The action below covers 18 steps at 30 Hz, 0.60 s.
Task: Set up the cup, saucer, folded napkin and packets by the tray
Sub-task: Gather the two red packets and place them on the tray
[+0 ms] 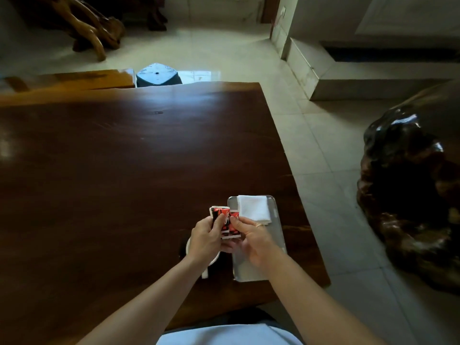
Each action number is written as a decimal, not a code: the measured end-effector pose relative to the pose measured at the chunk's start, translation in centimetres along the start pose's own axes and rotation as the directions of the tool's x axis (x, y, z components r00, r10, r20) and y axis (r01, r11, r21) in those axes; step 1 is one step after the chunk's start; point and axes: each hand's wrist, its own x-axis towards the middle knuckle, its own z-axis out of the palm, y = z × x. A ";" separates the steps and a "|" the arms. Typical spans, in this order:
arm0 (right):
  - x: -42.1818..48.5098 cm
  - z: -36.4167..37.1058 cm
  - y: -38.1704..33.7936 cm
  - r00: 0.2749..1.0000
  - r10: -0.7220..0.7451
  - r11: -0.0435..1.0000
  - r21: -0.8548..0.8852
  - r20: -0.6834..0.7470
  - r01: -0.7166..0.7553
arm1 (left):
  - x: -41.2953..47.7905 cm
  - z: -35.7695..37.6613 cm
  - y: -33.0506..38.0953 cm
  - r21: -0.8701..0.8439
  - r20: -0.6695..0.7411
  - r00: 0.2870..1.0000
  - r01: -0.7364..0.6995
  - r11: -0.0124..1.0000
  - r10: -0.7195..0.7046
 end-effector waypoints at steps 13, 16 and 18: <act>-1.1 -12.7 -3.5 0.977 0.148 0.986 0.100 -0.152 -0.134 | 2.3 7.3 -5.9 0.136 -0.018 0.947 0.321 0.937 -0.322; -0.1 -13.9 -2.8 0.961 0.159 0.982 -0.059 -0.226 -0.177 | 2.9 7.5 -7.4 0.141 0.003 0.917 0.395 0.908 -0.400; 0.9 -14.6 -2.2 0.951 0.133 0.966 -0.177 -0.279 -0.187 | 3.4 7.7 -8.3 0.152 -0.016 0.904 0.425 0.892 -0.427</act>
